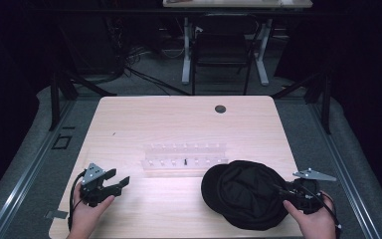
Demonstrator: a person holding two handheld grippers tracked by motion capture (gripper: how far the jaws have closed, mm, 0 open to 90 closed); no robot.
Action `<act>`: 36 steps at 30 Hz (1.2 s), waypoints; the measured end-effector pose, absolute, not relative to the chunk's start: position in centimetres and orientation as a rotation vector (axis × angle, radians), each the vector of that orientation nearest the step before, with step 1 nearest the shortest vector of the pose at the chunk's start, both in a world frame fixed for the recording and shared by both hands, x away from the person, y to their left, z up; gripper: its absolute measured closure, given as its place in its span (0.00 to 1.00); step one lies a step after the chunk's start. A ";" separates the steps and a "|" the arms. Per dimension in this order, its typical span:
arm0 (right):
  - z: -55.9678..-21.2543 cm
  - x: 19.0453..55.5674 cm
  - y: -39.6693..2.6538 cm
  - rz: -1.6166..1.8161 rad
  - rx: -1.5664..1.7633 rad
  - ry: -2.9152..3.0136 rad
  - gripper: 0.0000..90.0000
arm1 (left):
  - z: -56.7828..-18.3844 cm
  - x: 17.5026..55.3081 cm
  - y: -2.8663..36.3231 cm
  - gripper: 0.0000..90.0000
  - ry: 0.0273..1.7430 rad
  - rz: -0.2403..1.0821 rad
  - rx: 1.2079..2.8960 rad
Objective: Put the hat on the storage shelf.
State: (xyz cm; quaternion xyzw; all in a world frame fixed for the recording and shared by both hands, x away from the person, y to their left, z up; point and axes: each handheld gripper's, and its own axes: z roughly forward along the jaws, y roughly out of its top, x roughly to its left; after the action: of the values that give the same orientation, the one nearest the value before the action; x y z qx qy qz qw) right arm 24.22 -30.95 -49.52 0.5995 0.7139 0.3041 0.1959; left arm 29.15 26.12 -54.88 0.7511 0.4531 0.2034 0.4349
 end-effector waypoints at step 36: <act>-47.7 27.0 -33.5 0.596 1.956 2.192 0.69 | -54.9 29.0 26.0 0.41 1.121 0.503 1.879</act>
State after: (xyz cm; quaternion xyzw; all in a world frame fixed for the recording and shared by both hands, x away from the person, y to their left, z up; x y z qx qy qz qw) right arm 26.98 -33.53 -47.74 0.6507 0.7294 0.1984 0.0717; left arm 29.05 26.05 -54.85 0.7542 0.4500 0.2019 0.4336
